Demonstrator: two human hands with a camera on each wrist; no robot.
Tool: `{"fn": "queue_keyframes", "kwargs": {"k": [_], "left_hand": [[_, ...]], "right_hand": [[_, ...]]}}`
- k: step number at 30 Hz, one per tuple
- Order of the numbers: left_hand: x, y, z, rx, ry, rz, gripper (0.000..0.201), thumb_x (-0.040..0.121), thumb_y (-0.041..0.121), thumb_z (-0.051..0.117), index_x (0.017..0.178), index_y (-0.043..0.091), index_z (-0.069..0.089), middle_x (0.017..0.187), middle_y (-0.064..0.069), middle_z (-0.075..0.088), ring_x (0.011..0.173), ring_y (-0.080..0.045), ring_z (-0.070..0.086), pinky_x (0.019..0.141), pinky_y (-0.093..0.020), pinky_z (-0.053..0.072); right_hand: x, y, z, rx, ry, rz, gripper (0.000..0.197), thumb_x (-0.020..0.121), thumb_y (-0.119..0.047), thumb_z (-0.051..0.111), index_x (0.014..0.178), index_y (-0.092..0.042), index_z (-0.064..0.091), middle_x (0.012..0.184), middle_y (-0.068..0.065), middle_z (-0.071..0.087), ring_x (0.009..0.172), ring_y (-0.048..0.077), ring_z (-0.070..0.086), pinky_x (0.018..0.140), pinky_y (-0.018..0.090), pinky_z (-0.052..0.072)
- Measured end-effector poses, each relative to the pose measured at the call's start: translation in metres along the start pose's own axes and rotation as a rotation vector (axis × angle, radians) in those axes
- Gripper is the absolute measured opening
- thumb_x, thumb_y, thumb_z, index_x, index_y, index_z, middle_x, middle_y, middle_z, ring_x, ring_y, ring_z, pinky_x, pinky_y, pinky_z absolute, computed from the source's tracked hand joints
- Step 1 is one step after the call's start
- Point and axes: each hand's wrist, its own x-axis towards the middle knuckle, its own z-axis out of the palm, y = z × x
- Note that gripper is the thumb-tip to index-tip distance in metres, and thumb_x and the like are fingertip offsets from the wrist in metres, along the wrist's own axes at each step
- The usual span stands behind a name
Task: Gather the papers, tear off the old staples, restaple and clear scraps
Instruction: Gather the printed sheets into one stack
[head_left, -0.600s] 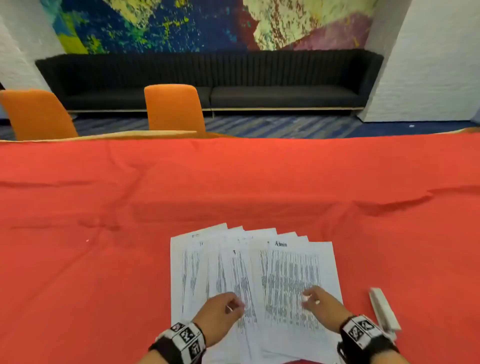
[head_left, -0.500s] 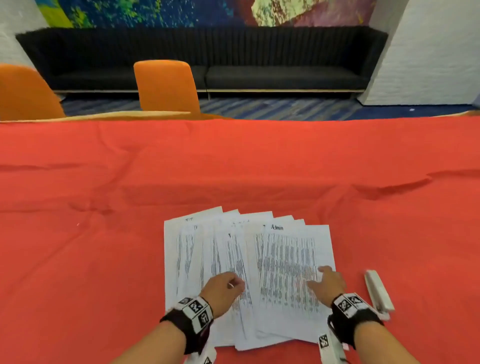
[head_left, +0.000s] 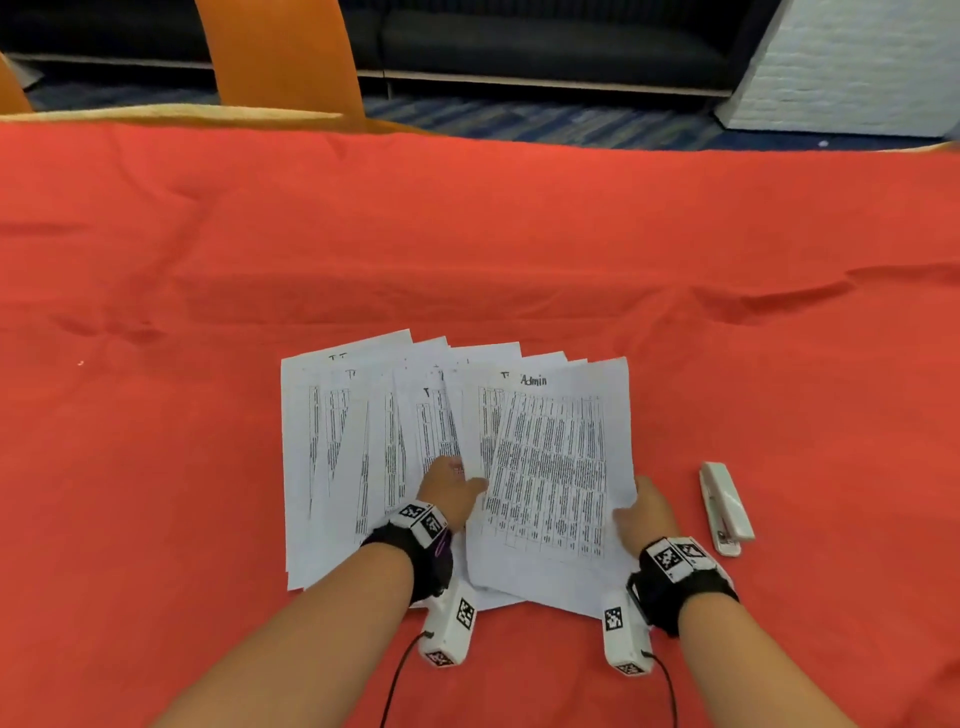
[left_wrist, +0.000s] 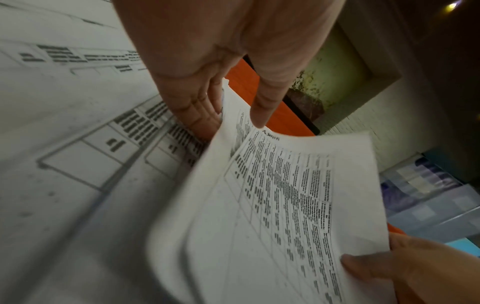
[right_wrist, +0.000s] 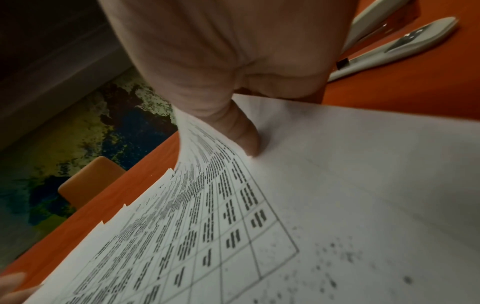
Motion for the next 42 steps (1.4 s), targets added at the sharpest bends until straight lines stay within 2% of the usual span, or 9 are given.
{"fn": "queue_keyframes", "kwargs": {"k": [5, 10, 13, 16, 20, 27, 33, 37, 42], "left_hand": [[-0.005, 0.001, 0.012, 0.068, 0.012, 0.07, 0.023, 0.095, 0.015, 0.053, 0.118, 0.012, 0.053, 0.115, 0.001, 0.058, 0.097, -0.013, 0.051, 0.091, -0.029, 0.045], [-0.007, -0.012, 0.009, 0.067, 0.048, 0.103, 0.014, 0.094, 0.005, 0.047, 0.098, 0.014, 0.056, 0.099, -0.009, 0.061, 0.086, -0.019, 0.056, 0.072, -0.027, 0.049], [-0.011, -0.021, -0.001, 0.001, 0.07, 0.096, 0.015, 0.093, 0.005, 0.049, 0.099, 0.016, 0.056, 0.103, -0.007, 0.063, 0.09, -0.02, 0.059, 0.077, -0.028, 0.051], [-0.015, -0.028, -0.012, -0.021, 0.058, 0.082, 0.025, 0.093, 0.007, 0.051, 0.116, 0.013, 0.059, 0.111, -0.004, 0.065, 0.1, -0.02, 0.063, 0.08, -0.026, 0.052], [-0.025, -0.027, -0.019, -0.061, 0.017, 0.091, 0.03, 0.098, 0.005, 0.042, 0.125, 0.015, 0.048, 0.108, 0.01, 0.056, 0.096, -0.008, 0.054, 0.069, -0.006, 0.043], [-0.02, -0.028, 0.005, 0.011, 0.012, 0.095, 0.044, 0.1, 0.013, 0.028, 0.142, 0.019, 0.018, 0.08, 0.001, 0.042, 0.065, -0.013, 0.042, 0.056, -0.026, 0.038], [-0.013, -0.021, 0.018, 0.281, 0.127, 0.167, 0.016, 0.092, 0.004, 0.038, 0.082, 0.016, 0.043, 0.095, -0.003, 0.041, 0.079, -0.013, 0.042, 0.072, -0.024, 0.042], [0.001, -0.018, 0.017, 0.34, 0.294, 0.032, 0.036, 0.091, 0.022, 0.056, 0.123, 0.008, 0.048, 0.128, -0.012, 0.039, 0.119, -0.026, 0.042, 0.097, -0.035, 0.041], [0.023, -0.012, 0.021, 0.339, 0.296, -0.076, 0.08, 0.078, 0.024, 0.076, 0.138, 0.004, 0.026, 0.134, -0.017, 0.034, 0.122, -0.03, 0.042, 0.097, -0.036, 0.043]], "right_hand": [[-0.009, 0.0, -0.004, 0.115, -0.085, -0.039, 0.028, 0.081, 0.009, 0.052, 0.106, -0.002, 0.06, 0.102, 0.017, 0.067, 0.089, 0.026, 0.06, 0.08, 0.034, 0.048], [-0.009, -0.006, -0.015, 0.267, -0.141, -0.06, 0.031, 0.085, 0.002, 0.056, 0.116, -0.002, 0.06, 0.104, 0.012, 0.066, 0.094, 0.024, 0.061, 0.08, 0.033, 0.05], [0.003, -0.004, -0.012, 0.333, -0.182, -0.04, 0.025, 0.091, -0.02, 0.056, 0.114, -0.01, 0.06, 0.114, 0.01, 0.066, 0.102, 0.026, 0.063, 0.096, 0.044, 0.05], [0.021, 0.003, -0.002, 0.302, -0.198, -0.032, 0.06, 0.072, -0.057, 0.061, 0.116, -0.016, 0.055, 0.117, 0.011, 0.062, 0.102, 0.026, 0.062, 0.092, 0.045, 0.052], [-0.01, -0.032, -0.013, 0.413, -0.205, -0.005, 0.047, 0.087, -0.02, 0.065, 0.116, -0.018, 0.027, 0.097, 0.002, 0.055, 0.083, 0.019, 0.058, 0.067, 0.03, 0.049], [-0.012, -0.034, -0.017, 0.406, -0.268, -0.07, 0.035, 0.085, -0.004, 0.065, 0.119, -0.01, 0.061, 0.117, 0.012, 0.068, 0.104, 0.027, 0.065, 0.1, 0.046, 0.048], [-0.003, -0.008, -0.04, 0.461, -0.093, -0.049, 0.032, 0.082, -0.003, 0.067, 0.114, -0.004, 0.065, 0.104, 0.014, 0.071, 0.098, 0.031, 0.067, 0.095, 0.049, 0.05], [0.002, 0.011, -0.059, 0.56, -0.038, -0.03, 0.031, 0.082, 0.0, 0.067, 0.112, -0.004, 0.064, 0.101, 0.014, 0.07, 0.095, 0.033, 0.066, 0.095, 0.049, 0.049], [0.002, 0.018, -0.069, 0.638, -0.056, -0.043, 0.028, 0.082, 0.006, 0.064, 0.093, -0.019, 0.059, 0.094, 0.002, 0.067, 0.085, 0.023, 0.064, 0.088, 0.041, 0.05]]}}
